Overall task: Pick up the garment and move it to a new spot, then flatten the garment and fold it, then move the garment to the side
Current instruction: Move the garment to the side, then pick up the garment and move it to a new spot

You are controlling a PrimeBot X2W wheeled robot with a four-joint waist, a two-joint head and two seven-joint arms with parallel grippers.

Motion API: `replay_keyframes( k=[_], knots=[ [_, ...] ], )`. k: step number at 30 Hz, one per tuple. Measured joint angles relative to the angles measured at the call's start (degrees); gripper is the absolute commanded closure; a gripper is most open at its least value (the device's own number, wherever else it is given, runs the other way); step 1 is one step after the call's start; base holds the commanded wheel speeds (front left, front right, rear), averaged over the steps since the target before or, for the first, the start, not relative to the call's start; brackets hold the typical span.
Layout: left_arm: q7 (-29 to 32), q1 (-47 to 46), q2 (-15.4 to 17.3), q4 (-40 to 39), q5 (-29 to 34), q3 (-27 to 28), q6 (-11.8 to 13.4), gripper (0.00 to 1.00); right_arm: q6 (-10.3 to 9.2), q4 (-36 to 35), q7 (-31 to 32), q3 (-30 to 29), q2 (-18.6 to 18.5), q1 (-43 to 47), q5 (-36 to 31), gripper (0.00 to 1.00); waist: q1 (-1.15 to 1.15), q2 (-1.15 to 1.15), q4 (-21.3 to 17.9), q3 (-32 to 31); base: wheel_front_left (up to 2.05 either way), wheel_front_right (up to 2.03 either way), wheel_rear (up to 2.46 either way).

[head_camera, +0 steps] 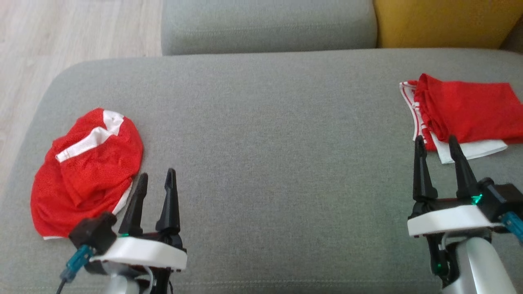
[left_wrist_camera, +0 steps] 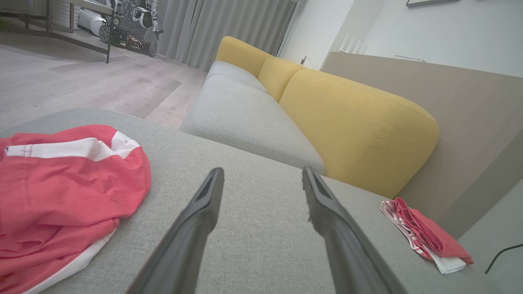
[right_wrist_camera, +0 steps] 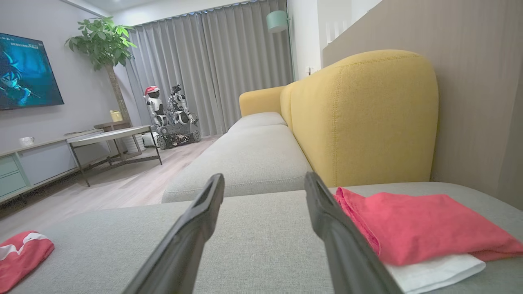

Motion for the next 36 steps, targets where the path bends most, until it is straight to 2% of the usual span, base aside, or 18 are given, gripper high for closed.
replay_keyframes(
  k=[12,21,28,36],
  knots=[
    [0.00,0.96,0.01,0.00,0.00,-0.45,0.44,0.00,0.00,-0.34,0.12,0.13,0.37,0.82,-0.63,0.00,0.00,0.00,-0.64,-0.64,0.00,0.00,0.00],
    [0.00,0.93,0.01,0.30,-0.40,-0.52,0.42,0.00,0.00,-0.33,0.54,0.36,0.38,0.91,-0.52,0.00,0.00,0.00,0.42,-0.39,0.00,0.00,0.00],
    [0.01,0.79,0.01,0.34,-0.40,0.23,0.43,0.00,0.00,-0.30,0.82,2.26,0.40,0.93,-0.44,0.00,0.00,0.00,3.43,0.25,0.00,0.00,0.00],
    [0.01,0.36,0.01,-0.31,-0.35,1.81,0.43,0.00,0.00,-0.22,1.12,5.55,0.41,0.94,-0.01,0.00,0.00,0.00,9.88,0.65,0.00,0.00,0.00]
  ],
)
